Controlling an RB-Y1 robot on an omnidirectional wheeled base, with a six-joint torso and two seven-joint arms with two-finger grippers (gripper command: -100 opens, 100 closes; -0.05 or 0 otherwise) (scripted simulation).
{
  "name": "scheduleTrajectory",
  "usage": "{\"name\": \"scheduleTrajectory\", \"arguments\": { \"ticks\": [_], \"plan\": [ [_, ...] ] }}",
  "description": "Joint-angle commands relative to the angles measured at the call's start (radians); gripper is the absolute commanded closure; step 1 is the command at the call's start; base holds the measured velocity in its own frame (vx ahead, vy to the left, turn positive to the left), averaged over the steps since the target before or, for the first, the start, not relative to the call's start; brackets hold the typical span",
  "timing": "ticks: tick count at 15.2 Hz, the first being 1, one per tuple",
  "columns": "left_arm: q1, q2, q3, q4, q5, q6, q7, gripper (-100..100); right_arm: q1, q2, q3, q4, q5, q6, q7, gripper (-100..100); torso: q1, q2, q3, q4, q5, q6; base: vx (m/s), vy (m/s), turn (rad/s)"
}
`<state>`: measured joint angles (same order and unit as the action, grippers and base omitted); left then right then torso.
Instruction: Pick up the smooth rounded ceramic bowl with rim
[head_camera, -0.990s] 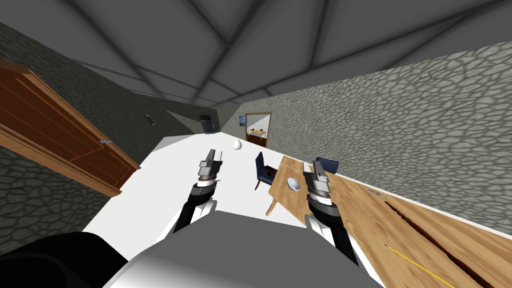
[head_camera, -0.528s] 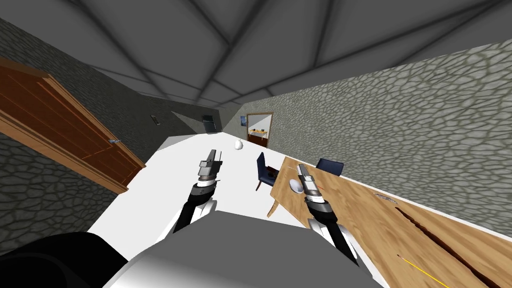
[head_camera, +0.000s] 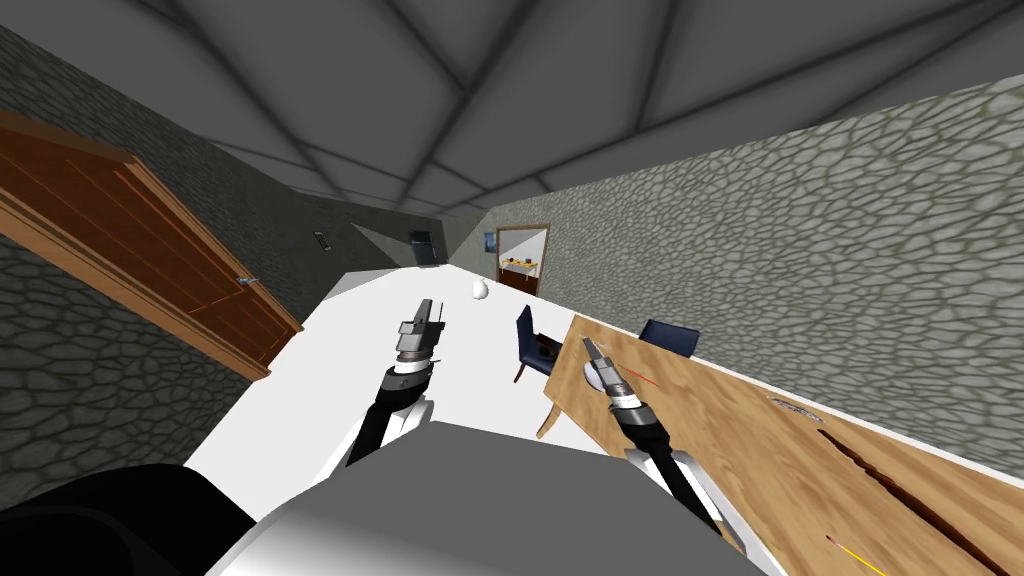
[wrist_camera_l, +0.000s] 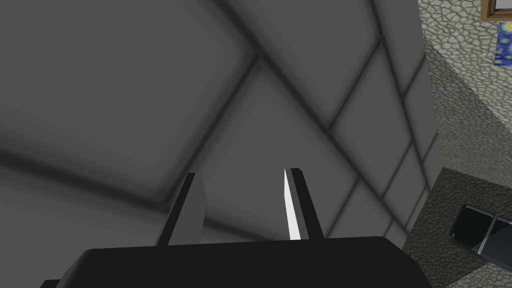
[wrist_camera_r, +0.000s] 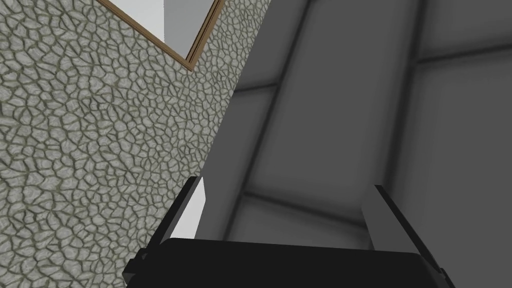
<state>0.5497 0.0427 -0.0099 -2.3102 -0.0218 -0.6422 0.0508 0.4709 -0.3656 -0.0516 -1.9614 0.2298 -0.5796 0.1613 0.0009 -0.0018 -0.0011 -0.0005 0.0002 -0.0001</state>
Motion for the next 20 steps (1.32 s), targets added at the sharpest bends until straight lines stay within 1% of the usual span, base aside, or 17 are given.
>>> {"name": "scheduleTrajectory", "arguments": {
  "ticks": [1, 2, 3, 4, 5, 6, 7, 8, 9, 10, 11, 13, 14, 16, 17, 19, 20],
  "plan": [
    [0.000, 0.000, 0.000, 0.000, 0.000, 0.000, 0.000, 0, 0.000, -0.013, -0.001, 0.031, 0.010, -0.006, 0.008, -100, 0.000, 0.000, 0.000, 0.000, 0.000, 0.000, 0.016, 0.015, 0.016],
    [0.000, 0.000, 0.000, 0.000, 0.000, 0.000, 0.000, 0, -0.003, -0.048, 0.002, 0.067, 0.042, 0.000, 0.027, -100, 0.000, 0.000, 0.000, 0.000, 0.000, 0.000, 0.016, 0.022, 0.058],
    [0.000, 0.000, 0.000, 0.000, 0.000, 0.000, 0.000, 0, -0.003, -0.048, 0.002, 0.079, 0.042, 0.000, 0.027, -100, 0.000, 0.000, 0.000, 0.000, 0.000, 0.000, 0.017, 0.022, 0.054],
    [0.000, 0.000, 0.000, 0.000, 0.000, 0.000, 0.000, 0, -0.006, -0.083, 0.006, 0.109, 0.075, 0.006, 0.047, -100, 0.000, 0.000, 0.000, 0.000, 0.000, 0.000, 0.023, 0.024, 0.072],
    [0.000, 0.000, 0.000, 0.000, 0.000, 0.000, 0.000, 0, -0.006, -0.083, 0.006, 0.125, 0.075, 0.006, 0.047, -100, 0.000, 0.000, 0.000, 0.000, 0.000, 0.000, 0.023, 0.023, 0.064],
    [0.000, 0.000, 0.000, 0.000, 0.000, 0.000, 0.000, 0, -0.009, -0.118, 0.011, 0.152, 0.109, 0.012, 0.067, -100, 0.000, 0.000, 0.000, 0.000, 0.000, 0.000, 0.024, 0.026, 0.075],
    [0.000, 0.000, 0.000, 0.000, 0.000, 0.000, 0.000, 0, -0.009, -0.118, 0.011, 0.178, 0.109, 0.012, 0.067, -100, 0.000, 0.000, 0.000, 0.000, 0.000, 0.000, 0.024, 0.023, 0.063],
    [0.000, 0.000, 0.000, 0.000, 0.000, 0.000, 0.000, 0, -0.012, -0.153, 0.015, 0.205, 0.145, 0.018, 0.089, -100, 0.000, 0.000, 0.000, 0.000, 0.000, 0.000, 0.024, 0.024, 0.075],
    [0.000, 0.000, 0.000, 0.000, 0.000, 0.000, 0.000, 0, -0.012, -0.153, 0.015, 0.230, 0.145, 0.018, 0.089, -100, 0.000, 0.000, 0.000, 0.000, 0.000, 0.000, 0.024, 0.026, 0.066],
    [0.000, 0.000, 0.000, 0.000, 0.000, 0.000, 0.000, 0, -0.012, -0.153, 0.015, 0.230, 0.145, 0.018, 0.089, -100, 0.000, 0.000, 0.000, 0.000, 0.000, 0.000, 0.019, 0.019, 0.026],
    [0.000, 0.000, 0.000, 0.000, 0.000, 0.000, 0.000, 0, -0.016, -0.188, 0.020, 0.262, 0.180, 0.023, 0.110, -100, 0.000, 0.000, 0.000, 0.000, 0.000, 0.000, 0.022, 0.023, 0.066],
    [0.000, 0.000, 0.000, 0.000, 0.000, 0.000, 0.000, 0, -0.016, -0.188, 0.020, 0.283, 0.180, 0.023, 0.110, -100, 0.000, 0.000, 0.000, 0.000, 0.000, 0.000, 0.018, 0.020, 0.049],
    [0.000, 0.000, 0.000, 0.000, 0.000, 0.000, 0.000, 0, -0.019, -0.223, 0.026, 0.319, 0.217, 0.029, 0.132, -100, 0.000, 0.000, 0.000, 0.000, 0.000, 0.000, 0.013, 0.020, 0.065],
    [0.000, 0.000, 0.000, 0.000, 0.000, 0.000, 0.000, 0, -0.019, -0.223, 0.026, 0.337, 0.217, 0.029, 0.132, -100, 0.000, 0.000, 0.000, 0.000, 0.000, 0.000, 0.017, 0.020, 0.044],
    [0.000, 0.000, 0.000, 0.000, 0.000, 0.000, 0.000, 0, -0.023, -0.257, 0.032, 0.365, 0.254, 0.034, 0.155, -100, 0.000, 0.001, 0.000, 0.000, 0.000, 0.000, 0.019, 0.023, 0.061],
    [0.000, 0.000, 0.000, 0.000, 0.000, 0.000, 0.000, 0, -0.023, -0.257, 0.032, 0.391, 0.254, 0.034, 0.155, -100, 0.000, 0.000, 0.000, 0.000, 0.000, 0.000, 0.019, 0.018, 0.059],
    [0.000, 0.000, 0.000, 0.000, 0.000, 0.000, 0.000, 0, -0.026, -0.291, 0.038, 0.427, 0.291, 0.039, 0.178, -100, 0.000, 0.000, 0.000, 0.000, 0.000, 0.000, 0.021, 0.022, 0.073]
  ]
}}
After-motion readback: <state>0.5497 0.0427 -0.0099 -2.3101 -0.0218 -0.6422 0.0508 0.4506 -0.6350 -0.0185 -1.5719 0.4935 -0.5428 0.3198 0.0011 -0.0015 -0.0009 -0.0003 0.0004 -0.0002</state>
